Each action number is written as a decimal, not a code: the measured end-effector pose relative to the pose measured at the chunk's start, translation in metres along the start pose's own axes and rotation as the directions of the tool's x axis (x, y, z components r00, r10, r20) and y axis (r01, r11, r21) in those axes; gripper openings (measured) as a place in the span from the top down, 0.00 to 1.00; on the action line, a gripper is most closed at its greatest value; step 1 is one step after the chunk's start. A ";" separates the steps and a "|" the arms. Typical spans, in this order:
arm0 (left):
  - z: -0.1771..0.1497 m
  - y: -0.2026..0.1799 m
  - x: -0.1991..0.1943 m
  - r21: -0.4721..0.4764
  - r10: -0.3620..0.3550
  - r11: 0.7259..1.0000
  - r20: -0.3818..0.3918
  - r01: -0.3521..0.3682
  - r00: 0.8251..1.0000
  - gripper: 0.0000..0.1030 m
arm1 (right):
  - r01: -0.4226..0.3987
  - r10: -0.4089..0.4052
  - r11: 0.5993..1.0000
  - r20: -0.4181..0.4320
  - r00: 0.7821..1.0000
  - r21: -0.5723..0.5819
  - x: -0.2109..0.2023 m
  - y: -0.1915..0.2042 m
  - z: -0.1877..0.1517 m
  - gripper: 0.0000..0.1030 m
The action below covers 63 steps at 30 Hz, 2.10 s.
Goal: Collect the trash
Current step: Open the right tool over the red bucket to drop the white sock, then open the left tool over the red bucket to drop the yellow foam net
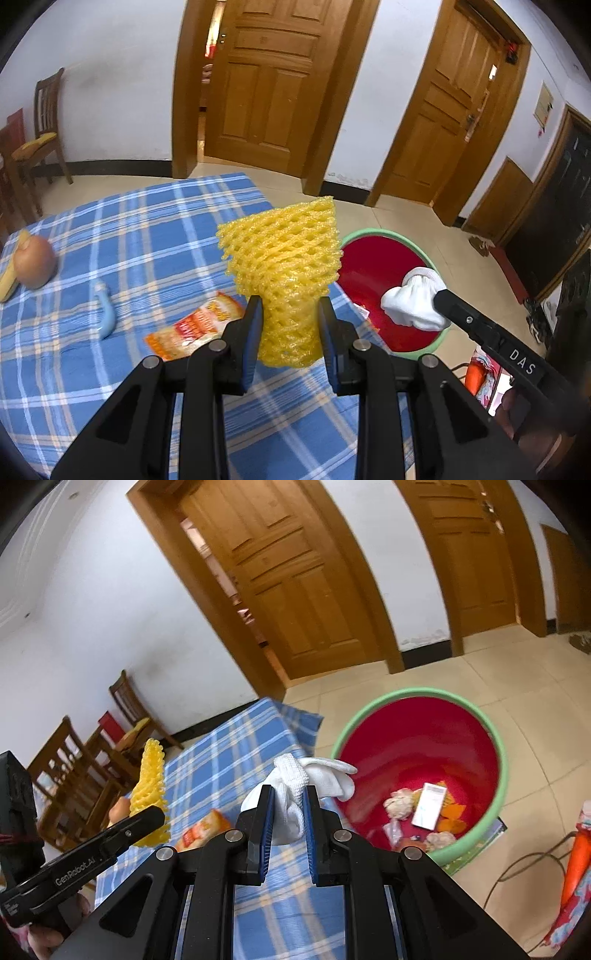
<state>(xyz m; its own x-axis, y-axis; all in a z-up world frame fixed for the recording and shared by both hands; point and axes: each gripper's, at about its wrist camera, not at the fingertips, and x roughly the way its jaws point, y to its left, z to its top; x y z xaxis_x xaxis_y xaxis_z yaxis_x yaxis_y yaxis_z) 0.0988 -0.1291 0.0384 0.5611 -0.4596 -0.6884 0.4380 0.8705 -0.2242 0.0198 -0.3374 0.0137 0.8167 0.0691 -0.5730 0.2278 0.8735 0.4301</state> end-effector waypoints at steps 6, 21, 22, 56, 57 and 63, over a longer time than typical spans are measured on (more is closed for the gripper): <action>0.002 -0.027 0.019 0.037 -0.023 0.999 -0.036 0.024 0.999 0.71 | 0.034 -0.034 0.998 -0.003 0.999 0.051 0.003 -0.029 0.001 0.85; 0.004 -0.077 0.075 0.122 -0.029 0.992 -0.123 0.044 0.992 0.71 | 0.095 -0.088 0.982 -0.051 0.995 0.164 0.020 -0.093 -0.003 0.83; 0.004 -0.080 0.079 0.128 -0.026 0.991 -0.128 0.043 0.991 0.71 | 0.100 -0.091 0.980 -0.058 0.994 0.170 0.022 -0.096 -0.003 0.83; 0.003 -0.091 0.094 0.129 0.004 0.992 -0.147 0.015 0.989 0.48 | 0.120 -0.107 0.974 -0.078 0.991 0.191 0.012 -0.101 -0.006 0.52; 0.004 -0.088 0.093 0.121 0.002 0.992 -0.148 0.016 0.989 0.48 | 0.121 -0.108 0.975 -0.078 0.991 0.187 0.011 -0.099 -0.006 0.51; 0.003 -0.072 0.080 0.084 0.003 0.996 -0.131 0.008 0.991 0.48 | 0.118 -0.107 0.979 -0.074 0.992 0.165 0.006 -0.085 -0.008 0.47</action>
<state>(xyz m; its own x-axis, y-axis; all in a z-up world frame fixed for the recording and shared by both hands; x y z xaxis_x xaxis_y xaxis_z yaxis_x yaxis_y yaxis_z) 0.1145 -0.2286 0.0017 0.4656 -0.4305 -0.7732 0.5001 0.8488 -0.1714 0.0013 -0.4075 -0.0321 0.7464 0.0106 -0.6655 0.4070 0.7838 0.4690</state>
